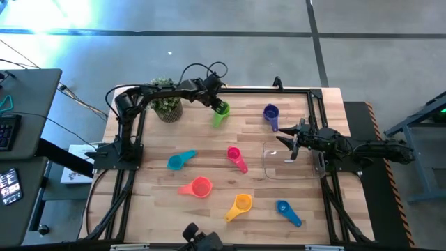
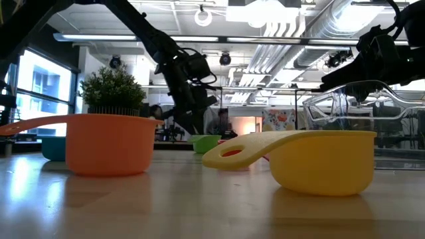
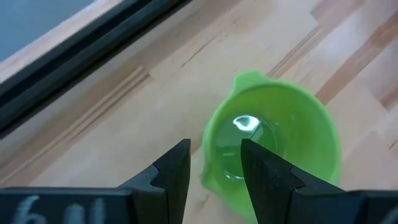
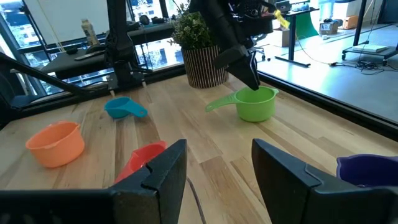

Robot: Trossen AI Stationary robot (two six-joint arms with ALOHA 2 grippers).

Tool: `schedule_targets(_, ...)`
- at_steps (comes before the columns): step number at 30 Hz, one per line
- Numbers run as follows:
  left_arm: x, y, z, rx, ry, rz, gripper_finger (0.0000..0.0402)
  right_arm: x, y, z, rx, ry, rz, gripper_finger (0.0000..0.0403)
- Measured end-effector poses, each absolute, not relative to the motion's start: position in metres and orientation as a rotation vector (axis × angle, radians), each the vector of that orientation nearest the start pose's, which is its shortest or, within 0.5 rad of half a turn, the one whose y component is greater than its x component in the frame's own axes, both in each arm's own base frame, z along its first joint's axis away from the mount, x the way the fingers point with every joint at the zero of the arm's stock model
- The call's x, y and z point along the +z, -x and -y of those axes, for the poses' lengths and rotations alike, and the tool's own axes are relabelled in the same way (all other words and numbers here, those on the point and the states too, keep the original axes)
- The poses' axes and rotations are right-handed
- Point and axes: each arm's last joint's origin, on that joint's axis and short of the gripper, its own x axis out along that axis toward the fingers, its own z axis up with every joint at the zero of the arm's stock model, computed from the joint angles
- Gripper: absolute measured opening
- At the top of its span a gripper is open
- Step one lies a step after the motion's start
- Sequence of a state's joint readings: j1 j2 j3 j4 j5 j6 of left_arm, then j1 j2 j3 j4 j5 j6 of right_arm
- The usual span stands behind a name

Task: Nest measuring cups in basket
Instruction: Stack the green measuring cup on top of the orange measuring cup

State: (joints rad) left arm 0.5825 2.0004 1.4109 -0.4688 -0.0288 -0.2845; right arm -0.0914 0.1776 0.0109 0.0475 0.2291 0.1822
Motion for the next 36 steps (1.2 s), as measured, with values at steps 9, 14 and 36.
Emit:
schedule_targets(9, 0.1687, -0.3444, -0.2306, 0.692, 0.563, -0.967, 0.0131, 0.1571, -0.1059, 0.0163, -0.330, -0.172, -0.090, 0.0174)
schedule_targets(14, 0.1691, -0.3445, -0.2307, 0.692, 0.561, -0.964, 0.0131, 0.1572, -0.1059, 0.0163, -0.330, -0.172, -0.090, 0.0174)
schedule_targets(36, 0.1695, -0.3446, -0.2308, 0.667, 0.523, -0.976, 0.0007, 0.1573, -0.1059, 0.0163, -0.330, -0.172, -0.090, 0.0174)
